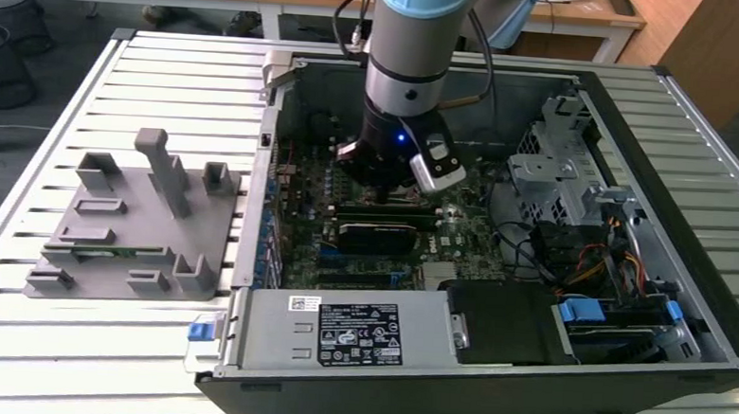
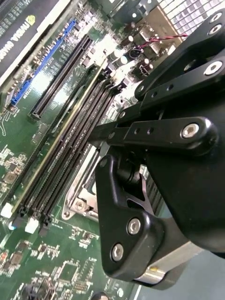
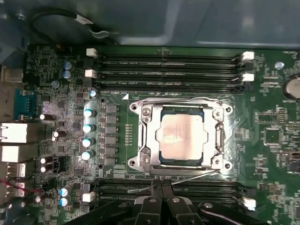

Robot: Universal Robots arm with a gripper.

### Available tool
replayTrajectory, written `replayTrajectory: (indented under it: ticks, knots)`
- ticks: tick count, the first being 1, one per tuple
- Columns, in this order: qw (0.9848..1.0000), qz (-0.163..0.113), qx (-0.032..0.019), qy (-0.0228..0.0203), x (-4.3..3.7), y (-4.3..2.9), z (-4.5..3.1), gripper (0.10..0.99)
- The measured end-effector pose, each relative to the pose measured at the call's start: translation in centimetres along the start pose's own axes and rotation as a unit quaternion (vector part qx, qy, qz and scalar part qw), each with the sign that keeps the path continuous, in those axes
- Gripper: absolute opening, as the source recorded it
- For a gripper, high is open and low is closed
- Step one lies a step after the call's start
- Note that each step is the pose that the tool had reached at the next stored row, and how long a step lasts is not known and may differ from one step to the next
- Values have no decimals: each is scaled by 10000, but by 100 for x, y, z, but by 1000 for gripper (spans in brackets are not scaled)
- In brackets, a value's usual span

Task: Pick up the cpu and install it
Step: 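Install the second cpu locking lever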

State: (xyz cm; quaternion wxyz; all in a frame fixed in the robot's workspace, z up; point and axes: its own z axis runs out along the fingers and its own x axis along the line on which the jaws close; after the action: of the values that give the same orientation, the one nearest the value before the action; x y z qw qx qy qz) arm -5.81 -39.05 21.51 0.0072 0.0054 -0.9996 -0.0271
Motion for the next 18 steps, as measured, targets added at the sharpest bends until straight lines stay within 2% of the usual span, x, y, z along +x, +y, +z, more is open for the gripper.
replayTrajectory:
  ticks: [4, 7, 10, 13, 18]
  knots:
    - [10000, 0, -13, 1, 27, -4, 49, 106]
    - [9999, -2, -119, -1, 41, -9, 56, 106]
    - [9998, -2, -173, -2, 57, -25, 61, 106]
    - [9998, -3, -199, -2, 80, -58, 70, 106]
    - [9995, -4, -307, -3, 106, -112, 76, 106]
